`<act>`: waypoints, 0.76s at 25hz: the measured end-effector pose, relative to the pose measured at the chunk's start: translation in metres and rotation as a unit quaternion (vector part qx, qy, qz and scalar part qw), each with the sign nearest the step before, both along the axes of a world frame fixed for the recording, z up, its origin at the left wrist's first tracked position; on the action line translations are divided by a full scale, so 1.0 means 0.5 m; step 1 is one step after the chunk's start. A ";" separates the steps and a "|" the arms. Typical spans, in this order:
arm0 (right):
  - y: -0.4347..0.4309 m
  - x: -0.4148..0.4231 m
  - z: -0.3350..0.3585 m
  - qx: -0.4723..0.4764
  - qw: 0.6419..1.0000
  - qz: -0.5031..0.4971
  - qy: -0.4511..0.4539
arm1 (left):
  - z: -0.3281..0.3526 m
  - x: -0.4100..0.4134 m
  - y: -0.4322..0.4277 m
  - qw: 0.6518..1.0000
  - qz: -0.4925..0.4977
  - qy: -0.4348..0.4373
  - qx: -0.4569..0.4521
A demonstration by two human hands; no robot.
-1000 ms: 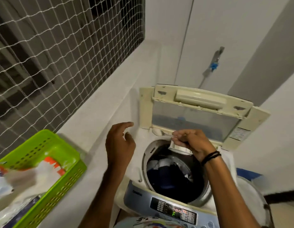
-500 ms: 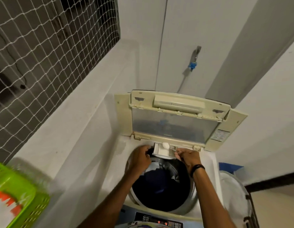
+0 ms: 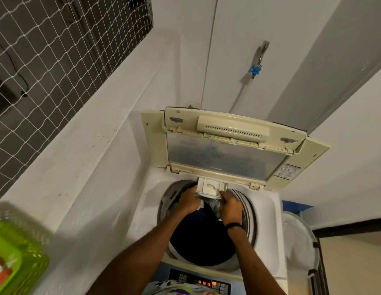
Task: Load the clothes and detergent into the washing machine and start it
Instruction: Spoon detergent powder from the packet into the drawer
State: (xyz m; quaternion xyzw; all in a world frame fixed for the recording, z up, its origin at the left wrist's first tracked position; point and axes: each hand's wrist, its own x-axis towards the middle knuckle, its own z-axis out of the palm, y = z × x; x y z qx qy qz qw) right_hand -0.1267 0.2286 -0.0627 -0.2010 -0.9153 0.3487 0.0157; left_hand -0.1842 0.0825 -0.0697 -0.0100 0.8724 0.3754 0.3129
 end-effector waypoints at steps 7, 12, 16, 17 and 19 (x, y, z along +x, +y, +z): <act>-0.001 0.015 -0.014 0.084 0.995 0.051 0.027 | 0.024 0.016 -0.003 1.000 0.005 0.000 0.012; -0.013 0.013 0.026 -0.022 0.995 -0.089 0.025 | 0.000 0.016 -0.012 0.999 0.028 0.003 0.029; 0.000 0.012 0.047 -0.273 0.931 -0.239 -0.027 | 0.060 0.032 -0.027 0.993 0.095 0.033 0.068; 0.005 0.013 0.043 -0.329 0.909 -0.255 -0.031 | 0.074 0.036 -0.034 0.990 0.110 0.047 0.070; 0.009 0.017 0.048 -0.407 0.873 -0.268 -0.036 | 0.105 0.042 -0.051 0.985 0.136 0.070 0.084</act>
